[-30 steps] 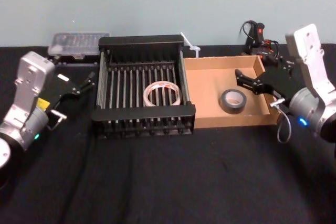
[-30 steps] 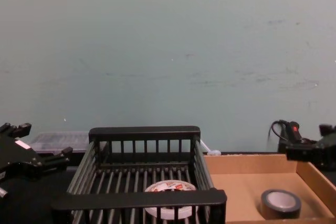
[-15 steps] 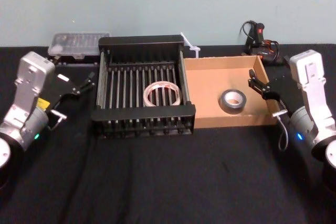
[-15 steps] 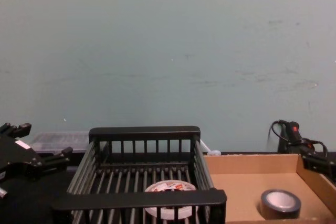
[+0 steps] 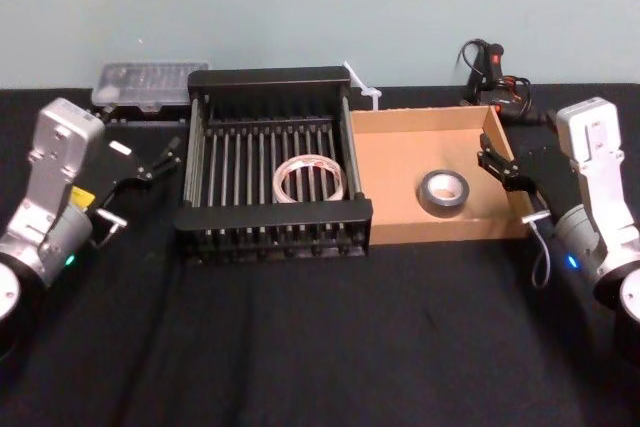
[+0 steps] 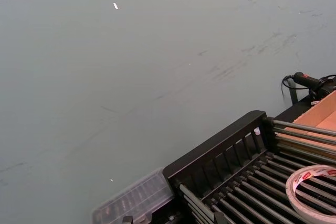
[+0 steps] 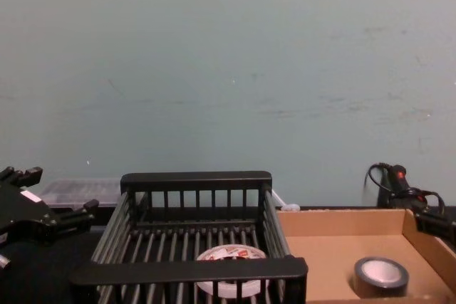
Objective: Pick up the white tape and place it into the black box , Pick up the silver tape and place it into the brown box.
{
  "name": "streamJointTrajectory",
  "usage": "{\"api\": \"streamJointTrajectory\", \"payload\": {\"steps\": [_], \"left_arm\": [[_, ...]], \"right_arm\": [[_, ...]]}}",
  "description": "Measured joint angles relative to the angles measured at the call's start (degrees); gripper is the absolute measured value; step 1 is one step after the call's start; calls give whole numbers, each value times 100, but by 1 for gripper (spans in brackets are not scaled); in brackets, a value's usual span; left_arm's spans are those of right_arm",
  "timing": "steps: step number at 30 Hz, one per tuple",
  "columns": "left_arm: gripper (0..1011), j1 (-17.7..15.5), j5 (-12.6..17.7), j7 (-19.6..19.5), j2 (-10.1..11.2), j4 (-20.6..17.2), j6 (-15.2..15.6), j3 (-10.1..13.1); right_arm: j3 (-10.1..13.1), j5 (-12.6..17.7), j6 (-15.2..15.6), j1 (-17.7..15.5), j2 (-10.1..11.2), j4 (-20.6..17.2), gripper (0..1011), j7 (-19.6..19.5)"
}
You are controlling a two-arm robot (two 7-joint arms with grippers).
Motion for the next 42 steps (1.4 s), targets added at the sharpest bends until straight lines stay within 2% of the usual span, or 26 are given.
{"api": "streamJointTrajectory", "payload": {"steps": [42], "left_arm": [[1001,0,0,0,0,0,0,0]], "right_arm": [[-22,-8,0,8,15,-10,1002,9]]}}
